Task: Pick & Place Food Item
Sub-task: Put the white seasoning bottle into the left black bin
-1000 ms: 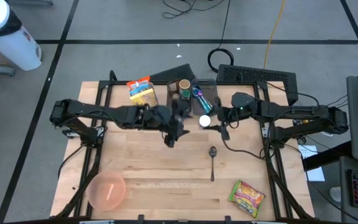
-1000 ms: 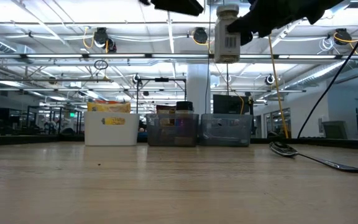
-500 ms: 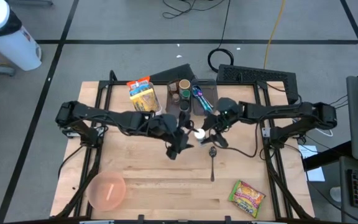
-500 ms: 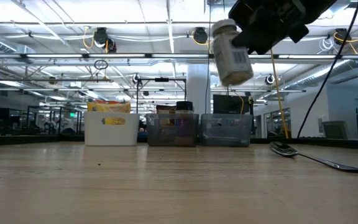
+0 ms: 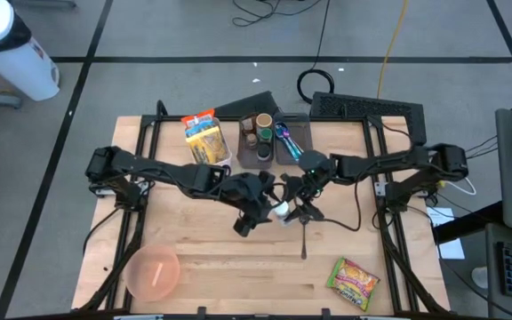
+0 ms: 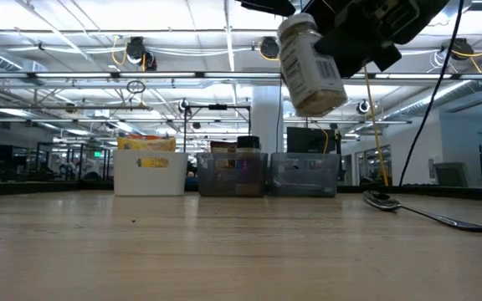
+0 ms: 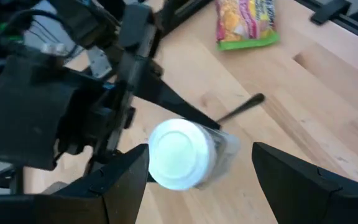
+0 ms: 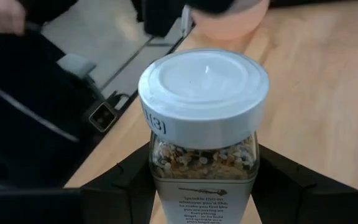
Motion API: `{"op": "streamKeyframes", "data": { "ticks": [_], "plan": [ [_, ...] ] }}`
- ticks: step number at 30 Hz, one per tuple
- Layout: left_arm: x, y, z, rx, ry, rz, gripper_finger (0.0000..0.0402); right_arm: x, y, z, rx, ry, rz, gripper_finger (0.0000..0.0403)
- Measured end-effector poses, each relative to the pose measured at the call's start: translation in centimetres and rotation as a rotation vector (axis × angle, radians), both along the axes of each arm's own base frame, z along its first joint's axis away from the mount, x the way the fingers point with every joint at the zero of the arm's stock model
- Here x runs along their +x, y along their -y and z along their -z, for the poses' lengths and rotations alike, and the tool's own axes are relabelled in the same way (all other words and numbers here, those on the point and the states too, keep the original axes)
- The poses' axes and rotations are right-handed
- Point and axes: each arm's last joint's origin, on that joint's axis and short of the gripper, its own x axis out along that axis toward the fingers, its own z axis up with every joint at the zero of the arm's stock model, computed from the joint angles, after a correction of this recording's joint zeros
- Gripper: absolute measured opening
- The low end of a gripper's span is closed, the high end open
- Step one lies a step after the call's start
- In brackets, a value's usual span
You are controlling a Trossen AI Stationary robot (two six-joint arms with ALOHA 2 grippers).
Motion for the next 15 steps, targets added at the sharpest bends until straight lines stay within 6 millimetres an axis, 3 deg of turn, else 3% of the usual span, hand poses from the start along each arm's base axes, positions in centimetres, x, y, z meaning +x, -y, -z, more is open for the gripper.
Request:
{"op": "streamKeyframes", "data": {
  "ticks": [15],
  "plan": [
    [0.1,-0.3,-0.3,-0.294,-0.032,0.107,0.0294,1.0,-1.5,1.0,0.116,0.004,-0.178,0.0197]
  ]
}}
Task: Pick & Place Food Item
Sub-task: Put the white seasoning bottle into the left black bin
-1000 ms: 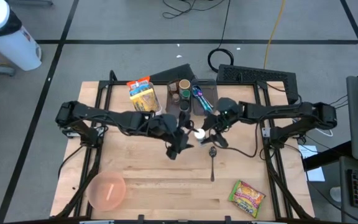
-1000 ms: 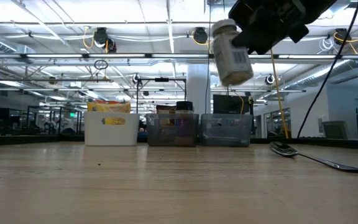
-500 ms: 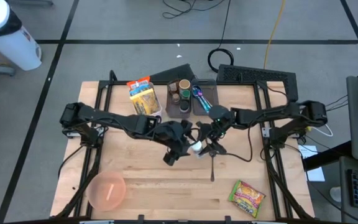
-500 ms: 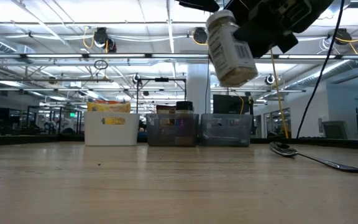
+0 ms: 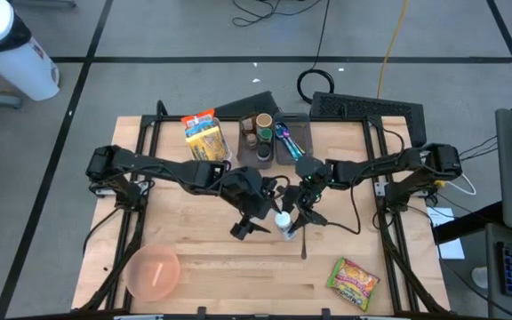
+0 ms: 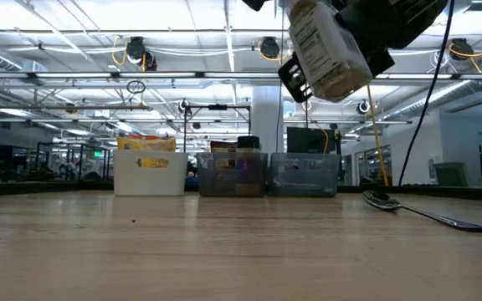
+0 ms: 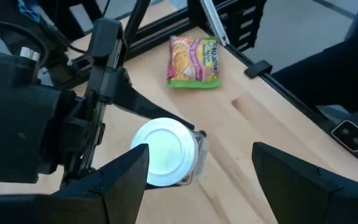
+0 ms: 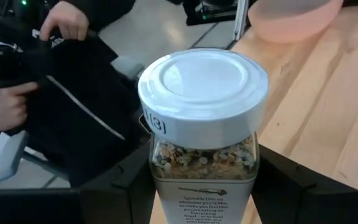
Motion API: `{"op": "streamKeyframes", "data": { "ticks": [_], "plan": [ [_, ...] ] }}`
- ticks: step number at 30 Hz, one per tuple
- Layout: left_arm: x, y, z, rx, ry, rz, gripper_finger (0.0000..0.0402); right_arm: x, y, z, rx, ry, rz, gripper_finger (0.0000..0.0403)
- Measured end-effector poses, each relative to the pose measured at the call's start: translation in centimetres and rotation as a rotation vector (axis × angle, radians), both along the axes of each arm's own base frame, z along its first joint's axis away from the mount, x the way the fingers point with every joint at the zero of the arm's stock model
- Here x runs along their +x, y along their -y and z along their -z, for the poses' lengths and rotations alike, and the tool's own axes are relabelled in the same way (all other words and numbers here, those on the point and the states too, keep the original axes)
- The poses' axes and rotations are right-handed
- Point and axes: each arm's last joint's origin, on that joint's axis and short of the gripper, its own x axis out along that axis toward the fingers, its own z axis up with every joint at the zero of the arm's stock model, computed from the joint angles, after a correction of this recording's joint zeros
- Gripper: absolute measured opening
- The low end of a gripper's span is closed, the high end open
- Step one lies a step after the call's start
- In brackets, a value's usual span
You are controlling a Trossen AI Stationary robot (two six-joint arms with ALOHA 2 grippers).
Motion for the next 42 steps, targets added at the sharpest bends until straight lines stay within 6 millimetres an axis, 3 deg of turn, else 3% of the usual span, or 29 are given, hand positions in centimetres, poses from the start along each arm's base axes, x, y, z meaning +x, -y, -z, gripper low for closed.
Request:
{"op": "streamKeyframes", "data": {
  "ticks": [5,13,22,26,34,42],
  "plan": [
    [0.1,-0.5,-0.1,-0.009,-0.001,-0.056,0.0294,0.1,0.5,-0.2,-0.050,0.014,0.097,0.0197],
    [-1.3,-1.4,-1.8,-0.022,-0.015,-0.266,0.0294,0.1,1.3,-0.1,-0.314,0.060,0.351,0.0197],
    [-3.3,-4.4,-4.5,-0.318,-0.022,-0.647,0.0294,0.7,2.0,-0.6,-0.722,0.190,0.665,0.0197],
    [-3.6,-6.3,-4.4,-0.400,-0.044,-0.817,0.0294,0.9,1.9,-1.3,-0.840,0.272,0.751,0.0197],
    [-3.7,-8.7,-3.3,-0.294,-0.088,-0.946,0.0294,1.1,2.2,-2.1,-0.919,0.342,0.817,0.0197],
    [-3.7,-9.0,-3.6,-0.234,-0.015,-1.017,0.0294,1.1,3.4,-3.2,-0.956,0.405,0.969,0.0197]
  ]
}}
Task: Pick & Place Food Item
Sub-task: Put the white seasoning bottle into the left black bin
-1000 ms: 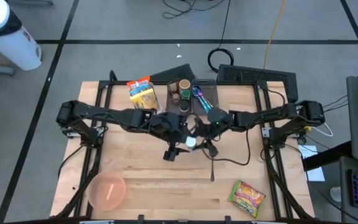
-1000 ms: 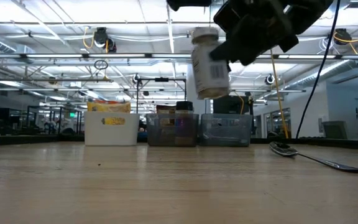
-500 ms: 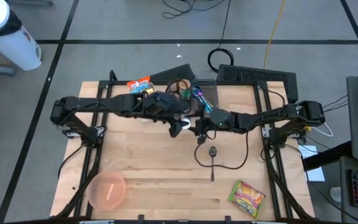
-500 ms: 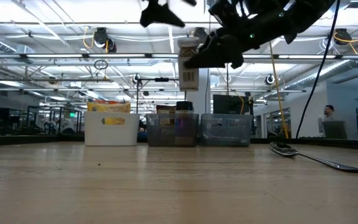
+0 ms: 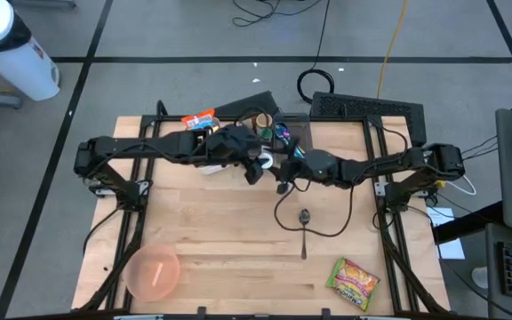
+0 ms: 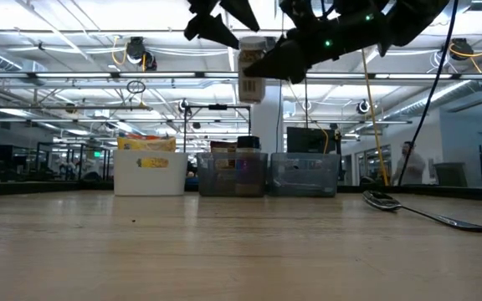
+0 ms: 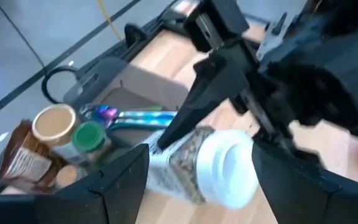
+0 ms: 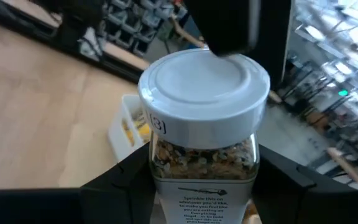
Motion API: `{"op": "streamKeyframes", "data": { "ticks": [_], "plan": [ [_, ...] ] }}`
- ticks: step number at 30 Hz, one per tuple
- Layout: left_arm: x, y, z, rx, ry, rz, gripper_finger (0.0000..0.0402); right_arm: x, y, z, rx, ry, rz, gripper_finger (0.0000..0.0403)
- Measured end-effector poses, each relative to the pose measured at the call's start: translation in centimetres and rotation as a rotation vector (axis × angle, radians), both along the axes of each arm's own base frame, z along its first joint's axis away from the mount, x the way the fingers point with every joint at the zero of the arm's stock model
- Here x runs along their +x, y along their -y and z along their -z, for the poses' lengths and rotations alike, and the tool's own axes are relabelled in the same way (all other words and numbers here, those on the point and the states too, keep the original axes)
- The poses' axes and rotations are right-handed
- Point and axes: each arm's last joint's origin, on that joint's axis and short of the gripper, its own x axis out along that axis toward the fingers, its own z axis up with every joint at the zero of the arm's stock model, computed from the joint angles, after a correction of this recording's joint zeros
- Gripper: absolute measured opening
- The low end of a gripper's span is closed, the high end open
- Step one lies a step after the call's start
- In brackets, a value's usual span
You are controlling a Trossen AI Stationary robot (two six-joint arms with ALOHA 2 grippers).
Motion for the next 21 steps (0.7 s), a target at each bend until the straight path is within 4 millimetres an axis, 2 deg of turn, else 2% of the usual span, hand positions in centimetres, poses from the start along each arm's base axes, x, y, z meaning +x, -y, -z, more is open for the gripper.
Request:
{"op": "streamKeyframes", "data": {
  "ticks": [7,14,21],
  "plan": [
    [0.6,0.4,-0.6,0.003,0.087,0.011,0.0294,-0.1,0.3,-0.3,-0.078,0.003,0.071,0.0197],
    [2.2,0.2,1.1,0.001,0.063,0.015,0.0294,-0.1,0.4,-0.3,-0.121,-0.013,0.114,0.0197],
    [2.7,0.1,1.5,0.087,0.042,-0.010,0.0294,-0.2,0.4,-0.3,-0.122,-0.013,0.134,0.0197]
  ]
}}
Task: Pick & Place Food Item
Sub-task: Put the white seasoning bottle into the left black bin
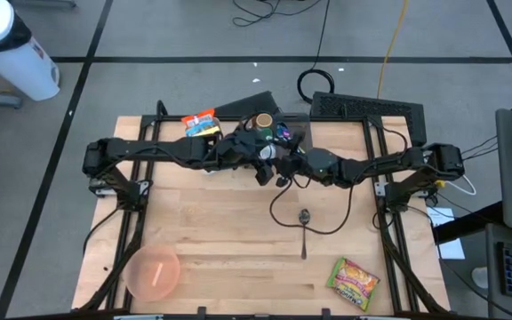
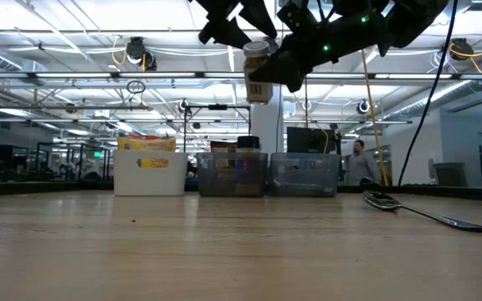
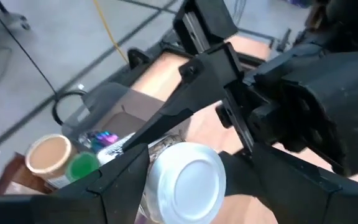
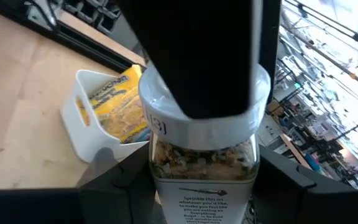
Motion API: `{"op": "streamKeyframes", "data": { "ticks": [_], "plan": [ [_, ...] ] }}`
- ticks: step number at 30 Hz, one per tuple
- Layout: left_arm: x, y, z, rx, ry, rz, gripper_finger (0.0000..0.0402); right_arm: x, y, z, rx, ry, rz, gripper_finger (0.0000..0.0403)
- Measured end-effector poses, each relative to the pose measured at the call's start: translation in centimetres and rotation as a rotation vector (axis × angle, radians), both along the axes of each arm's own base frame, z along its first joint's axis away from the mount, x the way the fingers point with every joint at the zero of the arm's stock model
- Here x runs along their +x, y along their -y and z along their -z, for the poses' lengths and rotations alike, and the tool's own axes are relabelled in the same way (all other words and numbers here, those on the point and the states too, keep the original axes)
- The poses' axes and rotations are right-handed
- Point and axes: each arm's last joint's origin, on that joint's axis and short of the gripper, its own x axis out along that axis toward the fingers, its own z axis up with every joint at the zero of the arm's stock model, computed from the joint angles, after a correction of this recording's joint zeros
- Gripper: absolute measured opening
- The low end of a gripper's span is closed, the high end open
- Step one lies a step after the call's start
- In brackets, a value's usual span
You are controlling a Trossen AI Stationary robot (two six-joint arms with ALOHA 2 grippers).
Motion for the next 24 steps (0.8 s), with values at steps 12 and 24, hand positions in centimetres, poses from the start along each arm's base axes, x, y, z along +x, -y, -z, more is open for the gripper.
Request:
{"op": "streamKeyframes", "data": {
  "ticks": [12,24],
  "plan": [
    [-0.21,-0.30,0.22,0.110,-0.069,-0.026,0.0294,-0.03,0.25,-0.19,-0.013,0.011,0.028,0.0196],
    [-0.31,-0.47,0.31,0.151,-0.101,-0.024,0.0294,0.08,-0.37,-0.19,-0.047,-0.010,-0.024,0.0196]
  ]
}}
